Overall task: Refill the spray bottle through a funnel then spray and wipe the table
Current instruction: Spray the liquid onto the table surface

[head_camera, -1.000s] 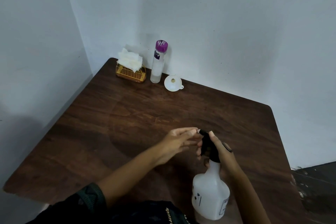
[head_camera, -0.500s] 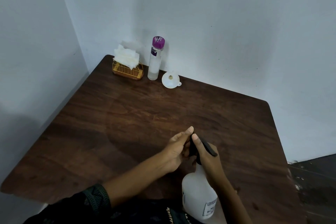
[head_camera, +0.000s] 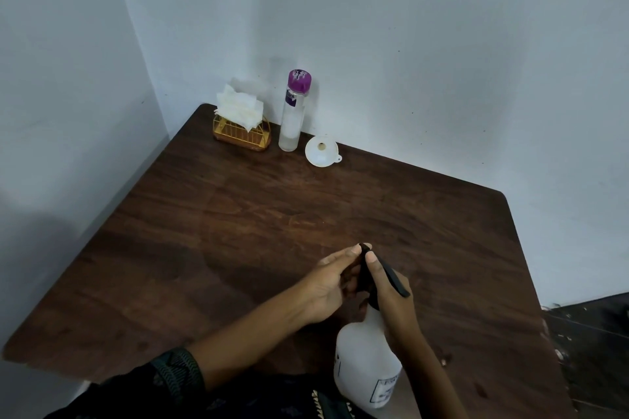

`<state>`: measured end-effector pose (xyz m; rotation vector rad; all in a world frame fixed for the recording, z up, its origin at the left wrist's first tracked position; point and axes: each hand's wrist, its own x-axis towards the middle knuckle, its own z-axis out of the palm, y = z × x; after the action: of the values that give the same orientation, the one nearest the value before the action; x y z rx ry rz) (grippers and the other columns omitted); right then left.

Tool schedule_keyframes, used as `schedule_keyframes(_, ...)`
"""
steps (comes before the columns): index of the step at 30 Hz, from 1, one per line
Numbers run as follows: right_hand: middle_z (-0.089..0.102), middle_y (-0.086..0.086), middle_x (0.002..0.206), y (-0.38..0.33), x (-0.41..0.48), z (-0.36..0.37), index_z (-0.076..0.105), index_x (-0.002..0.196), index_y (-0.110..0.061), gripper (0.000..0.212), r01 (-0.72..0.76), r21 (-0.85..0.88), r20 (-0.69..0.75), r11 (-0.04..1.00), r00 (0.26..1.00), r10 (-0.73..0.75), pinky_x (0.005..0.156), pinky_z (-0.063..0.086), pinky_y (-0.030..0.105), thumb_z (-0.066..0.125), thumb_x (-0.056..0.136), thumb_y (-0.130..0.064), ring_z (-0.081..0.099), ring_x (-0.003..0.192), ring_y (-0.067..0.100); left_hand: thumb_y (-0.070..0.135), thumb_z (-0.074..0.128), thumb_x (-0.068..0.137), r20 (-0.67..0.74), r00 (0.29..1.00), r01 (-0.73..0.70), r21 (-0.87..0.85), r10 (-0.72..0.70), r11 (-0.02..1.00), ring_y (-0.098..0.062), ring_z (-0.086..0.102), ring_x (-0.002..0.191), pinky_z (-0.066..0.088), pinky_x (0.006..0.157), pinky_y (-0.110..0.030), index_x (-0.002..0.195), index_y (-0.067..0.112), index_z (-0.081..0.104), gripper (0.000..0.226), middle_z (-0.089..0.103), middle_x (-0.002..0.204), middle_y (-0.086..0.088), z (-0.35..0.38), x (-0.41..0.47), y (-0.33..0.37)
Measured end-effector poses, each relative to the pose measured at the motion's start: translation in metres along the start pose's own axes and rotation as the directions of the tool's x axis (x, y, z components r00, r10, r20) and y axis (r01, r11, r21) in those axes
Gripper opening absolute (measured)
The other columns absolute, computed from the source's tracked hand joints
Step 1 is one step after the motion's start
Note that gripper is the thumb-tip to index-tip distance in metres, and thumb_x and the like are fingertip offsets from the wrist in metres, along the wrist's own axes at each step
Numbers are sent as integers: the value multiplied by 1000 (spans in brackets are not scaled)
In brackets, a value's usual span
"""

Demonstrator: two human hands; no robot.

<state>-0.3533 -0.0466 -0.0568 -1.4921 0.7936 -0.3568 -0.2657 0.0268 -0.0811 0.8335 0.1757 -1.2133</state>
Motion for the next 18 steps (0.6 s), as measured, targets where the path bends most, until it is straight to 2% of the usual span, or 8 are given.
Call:
schedule_keyframes(6,71,-1,62,7,-2,8,72,82,-9,20,-9,36,-87,999,996,12,55,50,14,61,89,-23,66,63,6,24,59,90,-3,999,50,-8,-50,999,-19,66,93,51,83,-32,106,11,70,23,72,95,-7,-5,2,-7)
schedule_keyframes(10,73,8,70,9,-1,7,72,80,-8,22,-2,-15,-59,1000,998,1,59,53,19,60,89,-25,69,69,14,27,63,87,-39,997,62,4,-62,998,-19,62,90,48,83,-31,108,10,70,28,68,95,-8,-8,4,-11)
schedule_keyframes(12,71,15,71,8,-1,5,71,79,-3,28,20,-43,-23,999,1000,-21,60,53,23,58,90,-25,68,69,20,28,66,83,-51,998,44,9,-43,999,-22,56,91,45,89,-34,106,8,70,31,62,97,-10,-8,6,-12)
schedule_keyframes(14,69,17,69,8,-2,4,69,78,0,29,40,-46,-24,998,999,-41,58,52,22,57,91,-23,66,65,19,26,63,87,-39,998,39,-6,-39,999,-22,59,93,47,93,-35,109,6,68,31,64,98,-11,-7,7,-12)
schedule_keyframes(16,64,11,60,8,-2,5,68,73,2,31,46,-36,-70,998,996,-48,51,48,20,59,89,-22,60,56,15,24,60,90,-20,999,40,-20,-41,999,-18,64,84,52,80,-31,103,7,69,23,68,90,-8,-5,6,-12)
schedule_keyframes(18,61,3,53,11,-2,8,67,66,-5,30,35,-45,-109,998,993,-40,50,44,24,61,88,-25,56,52,11,23,58,91,-10,999,47,-29,-47,998,-17,66,80,53,72,-28,101,8,69,21,69,88,-7,-5,5,-11)
